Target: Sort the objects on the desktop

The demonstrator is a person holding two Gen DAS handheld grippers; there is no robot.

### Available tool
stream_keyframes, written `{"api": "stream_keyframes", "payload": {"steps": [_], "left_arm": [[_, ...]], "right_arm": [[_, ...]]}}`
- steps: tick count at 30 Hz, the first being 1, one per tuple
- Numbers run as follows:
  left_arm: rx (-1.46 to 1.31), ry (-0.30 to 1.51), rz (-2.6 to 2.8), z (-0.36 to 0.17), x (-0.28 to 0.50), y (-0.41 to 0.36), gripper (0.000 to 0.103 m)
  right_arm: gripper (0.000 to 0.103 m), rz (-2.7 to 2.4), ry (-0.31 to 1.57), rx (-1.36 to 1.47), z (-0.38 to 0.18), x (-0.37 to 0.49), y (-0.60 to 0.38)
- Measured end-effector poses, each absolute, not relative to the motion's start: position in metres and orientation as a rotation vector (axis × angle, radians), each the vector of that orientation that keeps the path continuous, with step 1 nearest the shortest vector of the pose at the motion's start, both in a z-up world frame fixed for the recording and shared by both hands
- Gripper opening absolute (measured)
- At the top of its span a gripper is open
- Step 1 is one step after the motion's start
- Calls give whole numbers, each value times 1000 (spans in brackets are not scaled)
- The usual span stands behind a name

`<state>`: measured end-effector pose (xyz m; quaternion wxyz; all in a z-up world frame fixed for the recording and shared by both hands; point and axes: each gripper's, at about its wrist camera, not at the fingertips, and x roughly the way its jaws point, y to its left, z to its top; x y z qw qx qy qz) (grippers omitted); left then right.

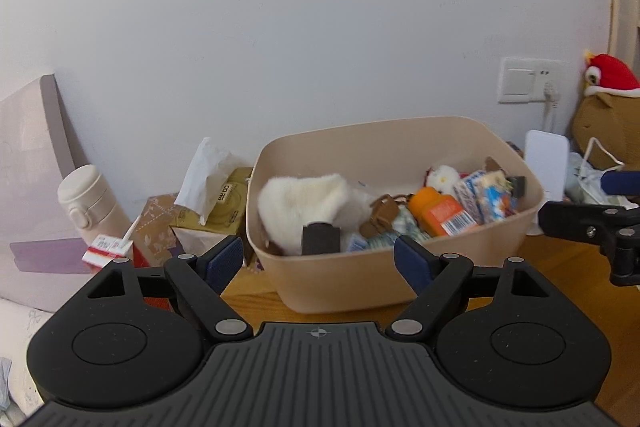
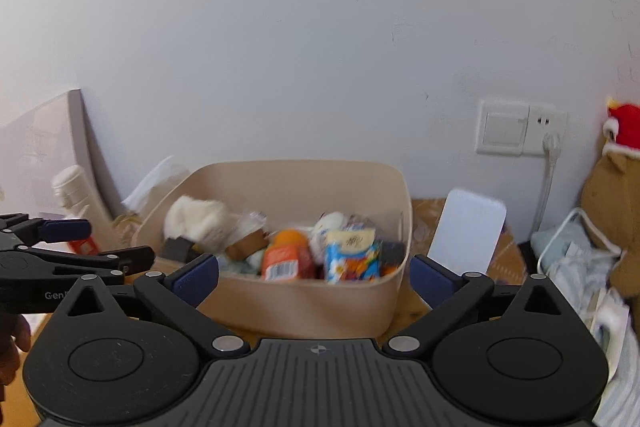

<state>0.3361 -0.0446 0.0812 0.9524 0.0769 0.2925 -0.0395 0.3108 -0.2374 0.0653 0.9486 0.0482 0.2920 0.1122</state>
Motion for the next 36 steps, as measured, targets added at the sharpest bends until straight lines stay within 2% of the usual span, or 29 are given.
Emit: {"api": "stream_keyframes", "payload": {"steps": [20,36], "left_arm": [[115,602,-117,77,215,-20,84],[86,610,-134,77,127,0,84]], "right_arm": [[103,206,549,79,64,185,-229],[103,198,644,102,39,95,-236]]}}
